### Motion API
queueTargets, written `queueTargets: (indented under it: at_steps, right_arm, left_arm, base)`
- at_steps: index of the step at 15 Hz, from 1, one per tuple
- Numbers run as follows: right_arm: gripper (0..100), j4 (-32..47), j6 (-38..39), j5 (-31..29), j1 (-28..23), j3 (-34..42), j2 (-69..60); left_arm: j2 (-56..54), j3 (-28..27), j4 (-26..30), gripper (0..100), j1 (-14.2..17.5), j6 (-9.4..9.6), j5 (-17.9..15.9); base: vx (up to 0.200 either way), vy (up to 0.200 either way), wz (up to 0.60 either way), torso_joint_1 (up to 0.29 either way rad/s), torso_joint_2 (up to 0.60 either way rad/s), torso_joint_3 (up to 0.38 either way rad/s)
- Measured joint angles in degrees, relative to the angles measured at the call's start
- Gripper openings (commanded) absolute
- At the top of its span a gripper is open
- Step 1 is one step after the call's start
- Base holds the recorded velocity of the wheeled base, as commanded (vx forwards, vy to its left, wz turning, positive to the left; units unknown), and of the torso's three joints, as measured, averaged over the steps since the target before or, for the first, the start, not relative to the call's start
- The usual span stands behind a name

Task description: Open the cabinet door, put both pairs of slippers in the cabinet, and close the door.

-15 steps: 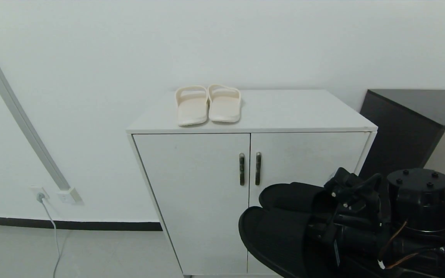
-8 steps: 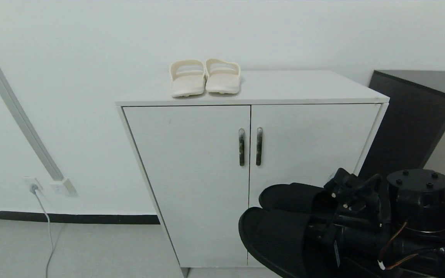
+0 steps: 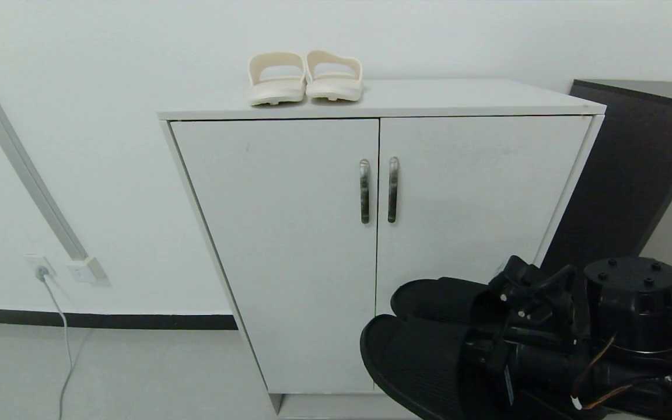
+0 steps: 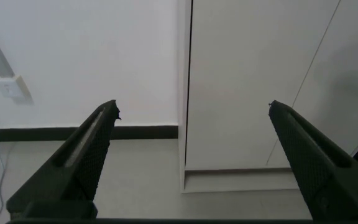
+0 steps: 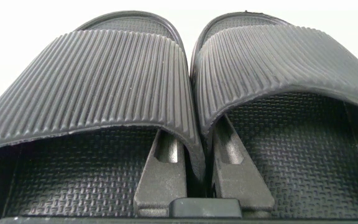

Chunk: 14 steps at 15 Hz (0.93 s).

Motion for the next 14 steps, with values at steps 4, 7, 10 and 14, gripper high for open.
queueTargets:
  at_steps: [4, 7, 10, 14]
  right_arm:
    - [0, 0.0, -0.48, 0.07, -0.01, 0.26, 0.11]
    - [0, -0.02, -0.45, 0.02, -0.01, 0.33, 0.2]
    - [0, 0.0, -0.45, 0.02, -0.01, 0.37, 0.22]
    - [0, -0.05, -0.5, -0.11, 0.27, 0.5, 0.2]
  left_arm:
    - [0.0, 0.01, 0.0, 100, 0.02, 0.02, -0.05]
    - [0.0, 0.01, -0.02, 100, 0.02, 0.02, -0.05]
    - [0.12, -0.71, -0.13, 100, 0.05, -0.06, 0.0]
    - [7.59, -6.72, -0.54, 100, -0.35, -4.51, -4.18]
  base:
    - [0.0, 0.0, 0.0, 0.0, 0.0, 0.0]
    - [0.0, 0.0, 0.0, -0.006, 0.07, 0.051]
    - [0.0, 0.0, 0.0, 0.001, 0.09, 0.064]
    - [0.0, 0.0, 0.0, 0.0, 0.0, 0.0]
